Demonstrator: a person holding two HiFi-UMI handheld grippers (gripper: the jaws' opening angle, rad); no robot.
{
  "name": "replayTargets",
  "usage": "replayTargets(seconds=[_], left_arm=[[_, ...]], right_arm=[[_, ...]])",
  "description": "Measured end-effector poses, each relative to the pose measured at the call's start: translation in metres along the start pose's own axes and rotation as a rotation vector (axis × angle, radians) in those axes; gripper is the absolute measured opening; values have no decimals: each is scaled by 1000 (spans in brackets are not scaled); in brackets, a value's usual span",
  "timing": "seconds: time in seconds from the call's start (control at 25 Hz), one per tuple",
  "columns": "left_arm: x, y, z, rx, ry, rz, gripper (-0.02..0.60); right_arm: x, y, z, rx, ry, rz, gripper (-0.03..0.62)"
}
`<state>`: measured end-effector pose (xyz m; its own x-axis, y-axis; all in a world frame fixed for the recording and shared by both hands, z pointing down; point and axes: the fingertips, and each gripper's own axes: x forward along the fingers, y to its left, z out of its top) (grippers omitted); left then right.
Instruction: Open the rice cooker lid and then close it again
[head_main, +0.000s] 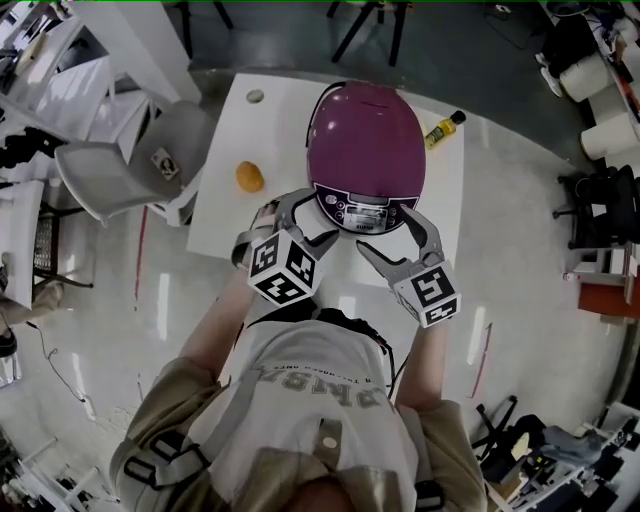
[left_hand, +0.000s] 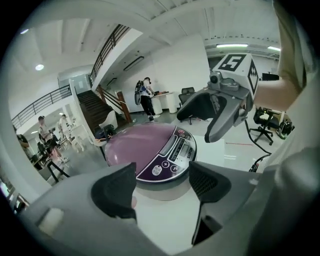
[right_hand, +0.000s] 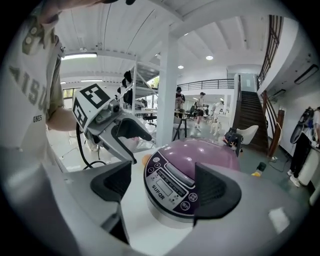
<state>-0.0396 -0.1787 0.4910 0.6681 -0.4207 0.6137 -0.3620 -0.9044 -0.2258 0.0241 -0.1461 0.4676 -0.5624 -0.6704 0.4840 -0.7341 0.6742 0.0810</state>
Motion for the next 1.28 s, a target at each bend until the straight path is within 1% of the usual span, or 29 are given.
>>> replayTargets(seconds=[0.16,0.28,0.4,0.56,0.76,0.84,0.96,1.16,1.28], left_arm=[[8,-4,-5,92,47,-43,342],[12,-10,-9,171,90,-85,344],[15,-12,-11,225,123,-114,344],[21,-13,-11,258,163,-133,344],[32,-33,-7,297,219,-208,344],[37,-38,-5,317,242,-223,344],[42,-40,0,359,273,-224,344],[48,-47,0,420,334,-268,345],[54,-48,2,430,366,-277,345]], right_arm=[[9,4,-4,-86,74,47,371],[15,7,-10,-163,151,94,371],[21,9,-18,-224,234,144,371],[24,12,-33,-282,344,208,371],[28,11,-47,-358,451,257,371],[28,9,-51,-389,485,265,371],[27,5,-56,-426,522,282,371],[27,5,-60,-453,558,324,371],[26,6,-63,-470,579,347,371]])
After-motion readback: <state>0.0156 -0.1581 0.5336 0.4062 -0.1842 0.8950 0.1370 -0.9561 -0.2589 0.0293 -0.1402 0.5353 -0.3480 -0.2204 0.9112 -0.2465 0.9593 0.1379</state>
